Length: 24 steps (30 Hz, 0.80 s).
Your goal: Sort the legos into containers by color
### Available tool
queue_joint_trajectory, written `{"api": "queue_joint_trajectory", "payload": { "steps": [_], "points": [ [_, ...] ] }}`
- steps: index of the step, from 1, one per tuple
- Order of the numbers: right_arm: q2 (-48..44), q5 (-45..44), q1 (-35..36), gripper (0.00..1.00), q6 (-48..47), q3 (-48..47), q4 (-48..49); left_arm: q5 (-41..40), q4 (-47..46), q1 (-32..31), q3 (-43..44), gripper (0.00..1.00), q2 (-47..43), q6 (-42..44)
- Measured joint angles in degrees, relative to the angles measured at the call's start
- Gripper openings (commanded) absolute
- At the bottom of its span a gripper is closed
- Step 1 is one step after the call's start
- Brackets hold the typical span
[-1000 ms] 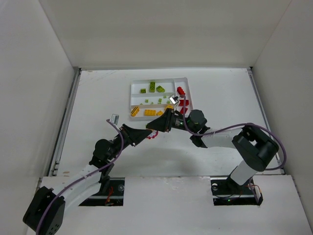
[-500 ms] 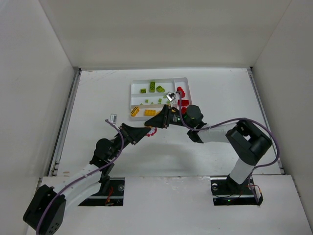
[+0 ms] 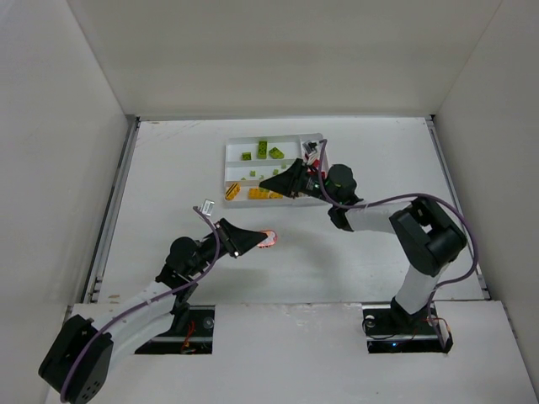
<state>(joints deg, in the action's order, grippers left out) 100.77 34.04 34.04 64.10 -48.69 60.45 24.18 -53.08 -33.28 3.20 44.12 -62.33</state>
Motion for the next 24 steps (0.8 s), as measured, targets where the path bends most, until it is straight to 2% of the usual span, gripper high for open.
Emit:
{"api": "queue_joint_trajectory", "payload": {
  "steps": [6, 16, 24],
  "points": [
    [3.2, -3.1, -1.7, 0.35, -4.6, -6.9, -7.9, -0.8, 0.8, 1.9, 0.0, 0.24, -0.9, 0.2],
    [13.5, -27.6, -6.9, 0.36, -21.4, -29.4, -38.2, -11.3, 1.1, 4.1, 0.0, 0.24, 1.0, 0.8],
    [24.7, -37.1, -7.7, 0.39, -28.4, -44.5, -53.9, -15.0, 1.9, 3.0, 0.0, 0.24, 2.9, 2.1]
  ]
}}
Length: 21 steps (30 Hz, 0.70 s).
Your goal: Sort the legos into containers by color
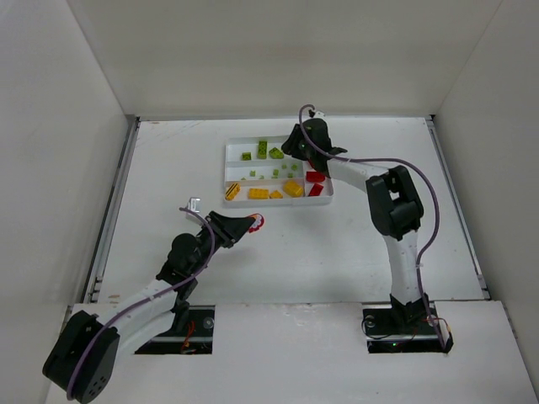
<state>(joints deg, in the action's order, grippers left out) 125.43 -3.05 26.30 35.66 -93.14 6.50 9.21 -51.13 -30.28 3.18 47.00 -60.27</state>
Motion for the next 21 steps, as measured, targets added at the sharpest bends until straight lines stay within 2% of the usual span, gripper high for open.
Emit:
{"api": "queue_joint_trajectory", "payload": {
  "steps": [5, 10, 12, 16, 18, 21],
  "points": [
    [2.9, -2.8, -0.4, 0.46, -1.6, -3.8, -5.0, -0.8, 0.0, 0.0, 0.0, 0.24, -0.7, 0.4],
    [4.2, -4.1, -0.4, 0.73, -2.4, -8.3, -7.6, -1.0, 0.0, -0.1, 0.0, 0.24, -0.5, 1.0],
    [4.2, -4.3, -0.5, 0.77, -2.6, -8.8, -7.6, -1.1, 0.0, -0.1, 0.0, 0.24, -0.3, 1.3],
    [3.9, -4.7, -0.5, 0.72, -2.8, -8.5, -7.8, -1.4, 0.0, -0.1, 0.0, 0.24, 0.4, 1.6],
    [1.9, -4.7, -0.5, 0.63, -2.9, -5.7, -7.2, -1.7, 0.0, -0.3, 0.0, 0.24, 1.2, 2.0],
    [-5.4, -4.7, -0.5, 0.43, -3.0, 3.4, -5.2, -2.4, 0.9, -1.2, 0.4, 0.23, 4.2, 3.5]
  ]
}}
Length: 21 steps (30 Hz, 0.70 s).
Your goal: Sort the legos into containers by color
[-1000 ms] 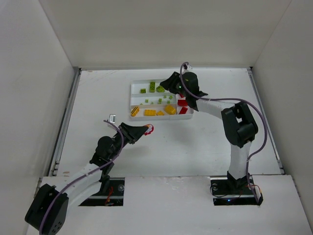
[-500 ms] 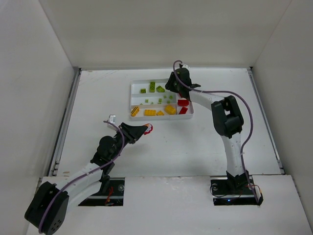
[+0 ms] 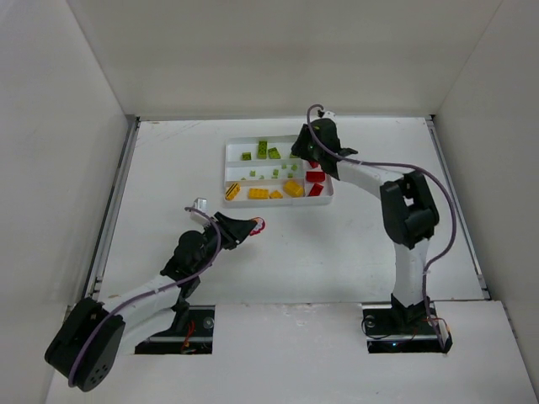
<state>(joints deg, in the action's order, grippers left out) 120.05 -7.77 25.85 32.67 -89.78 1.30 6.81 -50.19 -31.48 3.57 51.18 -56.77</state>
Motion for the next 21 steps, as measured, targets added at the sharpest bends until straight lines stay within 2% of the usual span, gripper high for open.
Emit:
{"api": "queue_joint_trajectory", "payload": {
  "steps": [2, 7, 13, 21],
  "points": [
    [-7.8, -0.3, 0.0, 0.33, 0.1, 8.4, 2.5, -0.9, 1.9, -1.2, 1.9, 0.23, 3.4, 1.7],
    [-29.8, -4.0, 0.0, 0.30, 1.2, 28.2, 10.9, -5.4, 5.7, -6.7, 13.9, 0.23, 15.0, 7.9],
    [-47.5, -10.3, -0.1, 0.39, 5.7, 47.2, 16.3, -9.7, 7.0, -12.9, 33.0, 0.22, 31.7, 15.9],
    [-62.9, -12.1, -0.3, 0.54, 11.1, 64.7, 15.1, -12.0, 13.1, -13.9, 53.7, 0.21, 52.2, 23.9]
  ]
}}
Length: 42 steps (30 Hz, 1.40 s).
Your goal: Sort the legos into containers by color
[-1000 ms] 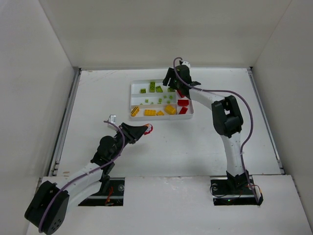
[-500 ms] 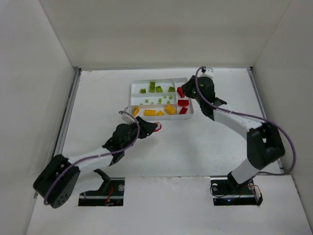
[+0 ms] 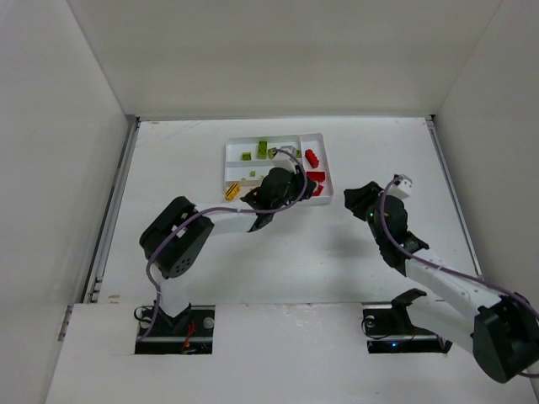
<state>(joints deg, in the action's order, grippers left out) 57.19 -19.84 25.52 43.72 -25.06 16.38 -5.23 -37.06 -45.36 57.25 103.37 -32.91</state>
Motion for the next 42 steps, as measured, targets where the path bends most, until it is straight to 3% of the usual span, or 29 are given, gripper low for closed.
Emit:
{"api": "queue_joint_trajectory", "payload": {
  "steps": [6, 23, 27, 35, 39, 42],
  "points": [
    [-9.4, -0.8, -1.2, 0.57, 1.6, 6.0, 0.3, -0.9, 4.6, 0.0, 11.5, 0.22, 10.2, 2.9],
    [-11.3, -0.7, -1.4, 0.59, 2.6, 7.2, 1.2, -5.3, 21.3, 4.0, 44.7, 0.25, 31.8, 8.2],
    [-11.6, -0.7, -0.8, 0.60, 2.6, 7.2, 2.1, -6.0, 23.1, 4.9, 47.6, 0.37, 34.1, 8.4],
    [-10.5, -0.7, -0.3, 0.70, 2.5, 7.2, 2.3, -6.6, 22.6, 4.4, 49.5, 0.76, 34.7, 9.0],
    [-10.3, -0.7, -0.3, 0.71, 2.4, 7.2, 2.5, -6.2, 21.0, 3.8, 45.1, 1.00, 31.3, 9.2],
    [-9.7, -0.8, -0.1, 0.73, 2.4, 7.2, 2.6, -6.3, 21.1, 4.0, 40.9, 1.00, 26.6, 9.1]
  ]
}}
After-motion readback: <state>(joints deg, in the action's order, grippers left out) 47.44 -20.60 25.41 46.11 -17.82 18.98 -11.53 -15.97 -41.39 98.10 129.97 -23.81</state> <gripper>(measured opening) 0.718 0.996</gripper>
